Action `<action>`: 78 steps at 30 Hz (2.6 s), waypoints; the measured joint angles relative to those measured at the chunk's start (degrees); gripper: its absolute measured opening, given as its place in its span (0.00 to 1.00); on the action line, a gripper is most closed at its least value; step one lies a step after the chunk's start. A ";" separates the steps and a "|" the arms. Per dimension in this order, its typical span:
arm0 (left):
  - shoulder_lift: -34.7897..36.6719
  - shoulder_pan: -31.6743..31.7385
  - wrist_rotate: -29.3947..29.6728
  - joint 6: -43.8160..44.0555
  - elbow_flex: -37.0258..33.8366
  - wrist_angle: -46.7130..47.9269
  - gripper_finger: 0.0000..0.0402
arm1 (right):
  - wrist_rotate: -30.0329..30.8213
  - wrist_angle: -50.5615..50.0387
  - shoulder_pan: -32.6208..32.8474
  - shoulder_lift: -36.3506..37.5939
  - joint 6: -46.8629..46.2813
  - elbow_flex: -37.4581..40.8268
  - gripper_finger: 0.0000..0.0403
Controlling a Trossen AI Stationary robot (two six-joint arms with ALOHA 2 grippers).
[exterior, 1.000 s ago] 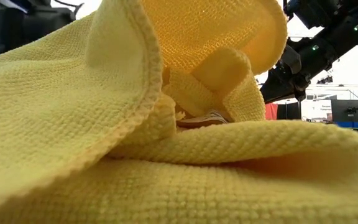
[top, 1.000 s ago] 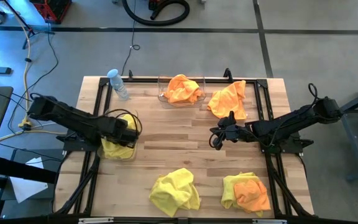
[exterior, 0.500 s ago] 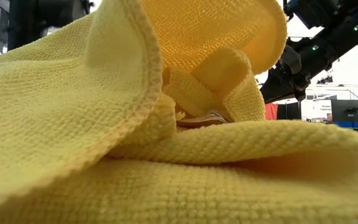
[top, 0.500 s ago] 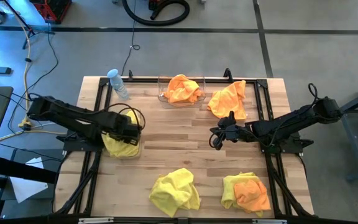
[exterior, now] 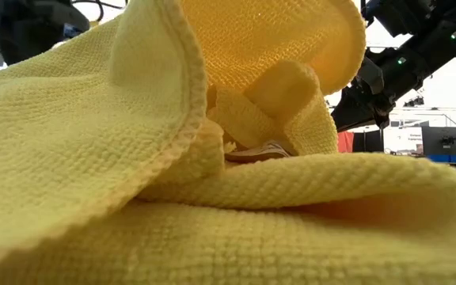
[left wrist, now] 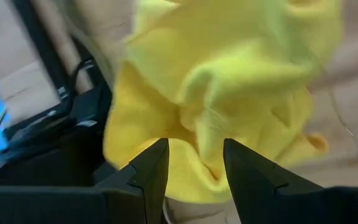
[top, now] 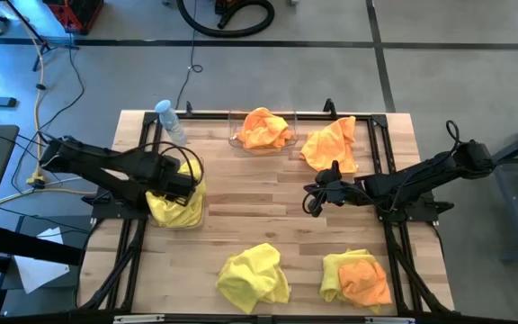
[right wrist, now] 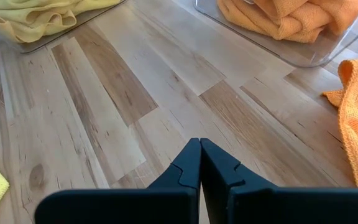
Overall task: Sort microfiber towel by color & place in baskets
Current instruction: Put the yellow microfiber towel into the bottom transparent bin
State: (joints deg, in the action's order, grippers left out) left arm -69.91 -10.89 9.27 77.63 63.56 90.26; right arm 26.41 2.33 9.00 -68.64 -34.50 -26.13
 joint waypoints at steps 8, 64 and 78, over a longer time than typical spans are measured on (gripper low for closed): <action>-0.79 -3.14 -4.49 -17.10 -3.88 -0.41 0.35 | 0.02 -0.53 0.00 0.00 -0.17 0.02 0.00; -1.88 17.62 -10.09 -62.86 -18.13 -22.01 0.35 | 2.38 -1.20 0.01 0.00 -0.17 0.02 0.00; -1.88 20.32 -14.14 -41.15 -27.90 -31.30 0.35 | 2.36 -1.20 0.02 0.00 -0.17 0.02 0.00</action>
State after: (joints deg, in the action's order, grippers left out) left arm -71.79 9.43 -4.86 36.48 35.66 58.96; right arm 28.77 1.13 9.01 -68.64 -34.68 -26.11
